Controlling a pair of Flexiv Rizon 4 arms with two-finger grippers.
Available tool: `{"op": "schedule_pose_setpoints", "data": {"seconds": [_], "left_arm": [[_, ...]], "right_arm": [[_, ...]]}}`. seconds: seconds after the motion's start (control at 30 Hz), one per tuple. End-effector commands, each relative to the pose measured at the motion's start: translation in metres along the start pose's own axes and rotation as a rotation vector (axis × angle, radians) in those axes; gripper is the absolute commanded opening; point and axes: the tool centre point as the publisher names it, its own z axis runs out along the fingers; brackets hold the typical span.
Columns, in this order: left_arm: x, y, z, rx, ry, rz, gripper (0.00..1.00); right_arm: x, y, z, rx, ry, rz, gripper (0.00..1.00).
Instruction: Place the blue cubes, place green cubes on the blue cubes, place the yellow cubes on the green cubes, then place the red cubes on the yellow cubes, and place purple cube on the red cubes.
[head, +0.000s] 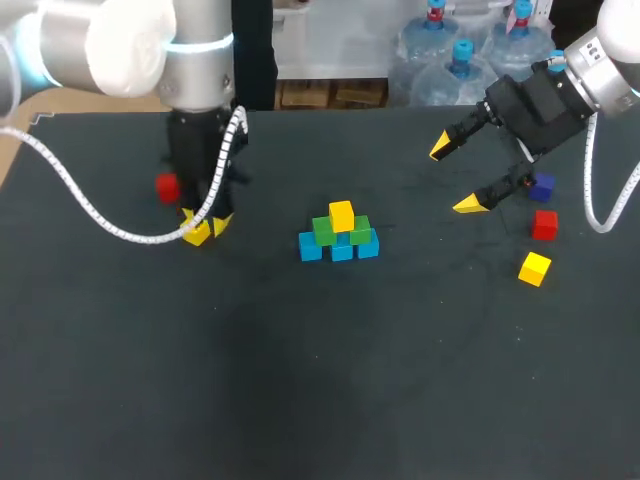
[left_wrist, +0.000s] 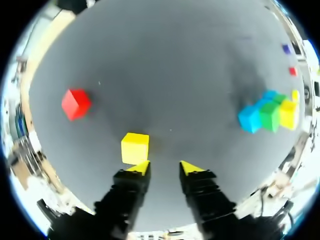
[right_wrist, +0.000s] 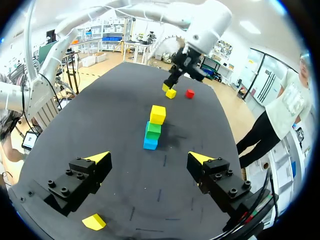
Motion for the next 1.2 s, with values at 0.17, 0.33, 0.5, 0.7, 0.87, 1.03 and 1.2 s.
{"op": "schedule_pose_setpoints", "data": {"seconds": [0.17,0.33,0.5,0.7,0.87,1.03,1.2], "left_arm": [[0.010,0.012,-0.023,0.017,-0.078,0.444,1.00],[0.017,0.022,-0.022,0.044,-0.130,0.549,1.00],[0.019,0.029,-0.021,0.070,-0.157,0.633,1.00],[0.020,0.029,-0.022,0.087,-0.165,0.635,1.00],[0.020,0.029,-0.022,0.087,-0.165,0.635,1.00],[0.025,0.027,-0.028,-0.115,-0.310,0.754,1.00],[0.019,0.038,-0.033,-0.182,-0.270,0.873,1.00]], "right_arm": [[0.000,0.000,0.000,0.001,-0.001,-0.001,1.00],[0.000,0.000,0.000,0.001,-0.001,-0.001,1.00],[0.000,0.000,0.000,0.001,-0.001,-0.001,1.00],[0.000,0.000,0.000,0.001,-0.001,-0.001,1.00],[0.000,0.000,0.000,0.001,-0.001,-0.001,1.00],[0.000,0.000,0.000,0.001,-0.001,-0.001,1.00],[0.000,0.000,0.000,0.001,-0.001,-0.001,1.00]]}}
